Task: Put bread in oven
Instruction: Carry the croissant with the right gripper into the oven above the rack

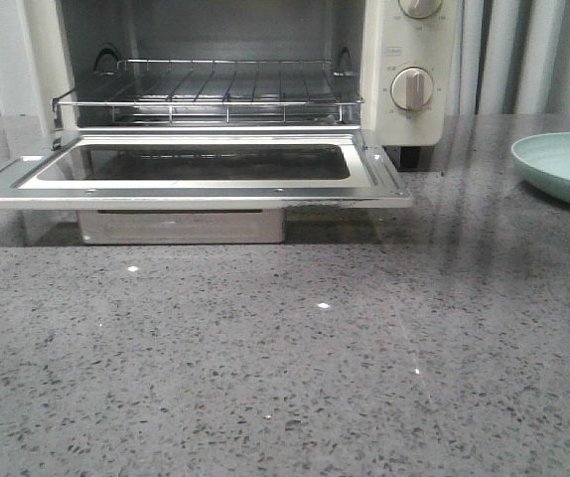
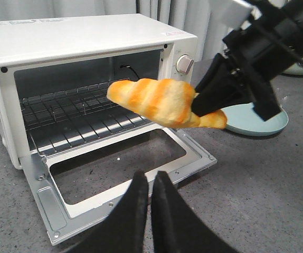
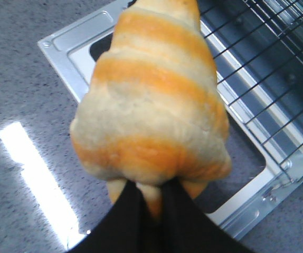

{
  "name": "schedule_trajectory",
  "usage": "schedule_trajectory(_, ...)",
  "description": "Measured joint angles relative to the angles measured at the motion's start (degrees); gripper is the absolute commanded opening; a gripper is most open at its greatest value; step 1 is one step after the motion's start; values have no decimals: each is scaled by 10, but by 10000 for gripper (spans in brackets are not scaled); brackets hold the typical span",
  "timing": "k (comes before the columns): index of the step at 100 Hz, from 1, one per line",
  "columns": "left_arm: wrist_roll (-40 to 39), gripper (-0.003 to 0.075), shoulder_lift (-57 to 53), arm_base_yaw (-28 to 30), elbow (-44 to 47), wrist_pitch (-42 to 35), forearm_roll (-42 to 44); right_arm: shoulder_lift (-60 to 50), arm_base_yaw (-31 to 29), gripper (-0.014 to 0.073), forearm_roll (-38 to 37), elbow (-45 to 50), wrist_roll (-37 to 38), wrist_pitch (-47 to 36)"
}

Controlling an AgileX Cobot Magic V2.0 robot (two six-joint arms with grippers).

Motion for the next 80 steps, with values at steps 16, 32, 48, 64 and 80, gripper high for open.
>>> schedule_trajectory(16,0,-22,0,0,0,3,0,66,0,-69,-39,-66,-1,2)
schedule_trajectory(32,0,-22,0,0,0,11,0,117,0,-69,-95,-114,-1,-10)
schedule_trajectory(48,0,-22,0,0,0,13,1,155,0,-69,-155,-137,-3,-24)
schedule_trajectory(64,0,-22,0,0,0,13,1,174,-4,-69,-190,-137,-3,-63)
schedule_trajectory(80,0,-22,0,0,0,14,1,187,-10,-69,-204,-140,-3,-102)
